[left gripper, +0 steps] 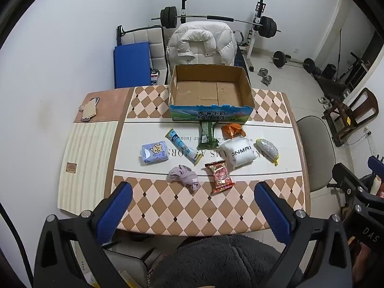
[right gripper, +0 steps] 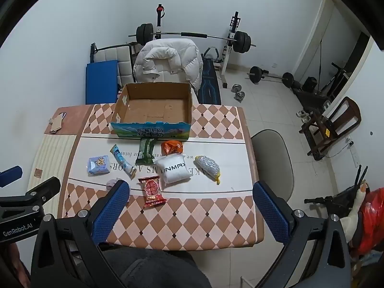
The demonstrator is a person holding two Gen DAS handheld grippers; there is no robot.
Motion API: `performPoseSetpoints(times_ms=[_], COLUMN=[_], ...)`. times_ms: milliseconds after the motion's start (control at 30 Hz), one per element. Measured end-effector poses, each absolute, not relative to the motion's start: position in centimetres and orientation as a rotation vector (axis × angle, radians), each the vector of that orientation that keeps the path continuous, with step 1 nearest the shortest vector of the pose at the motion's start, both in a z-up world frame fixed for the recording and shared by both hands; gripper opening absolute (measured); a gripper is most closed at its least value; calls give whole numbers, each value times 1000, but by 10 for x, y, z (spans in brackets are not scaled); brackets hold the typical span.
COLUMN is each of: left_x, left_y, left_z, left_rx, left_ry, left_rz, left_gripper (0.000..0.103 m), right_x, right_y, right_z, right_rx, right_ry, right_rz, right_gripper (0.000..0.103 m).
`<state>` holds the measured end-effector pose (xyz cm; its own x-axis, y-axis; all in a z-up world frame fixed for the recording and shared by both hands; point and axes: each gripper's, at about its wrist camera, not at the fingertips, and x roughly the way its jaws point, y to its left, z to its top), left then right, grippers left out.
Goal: Organize soft objects
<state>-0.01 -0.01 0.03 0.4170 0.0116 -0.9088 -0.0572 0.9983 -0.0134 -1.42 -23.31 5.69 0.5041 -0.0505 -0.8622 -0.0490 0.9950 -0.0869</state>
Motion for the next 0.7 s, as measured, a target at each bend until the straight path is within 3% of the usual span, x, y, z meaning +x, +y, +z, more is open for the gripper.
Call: performPoseSetpoints(times_ms=[700], left_x=[0], left_y=[-8], left_z=[7], left_rx=[-46], left_ry=[1129], left_rz=[34], left_gripper=[103], right_x=[-19], right_y=[-237], right_z=[58], right_rx=[-111], right_ry=[1032], right_rz=[-14], right_gripper=[103])
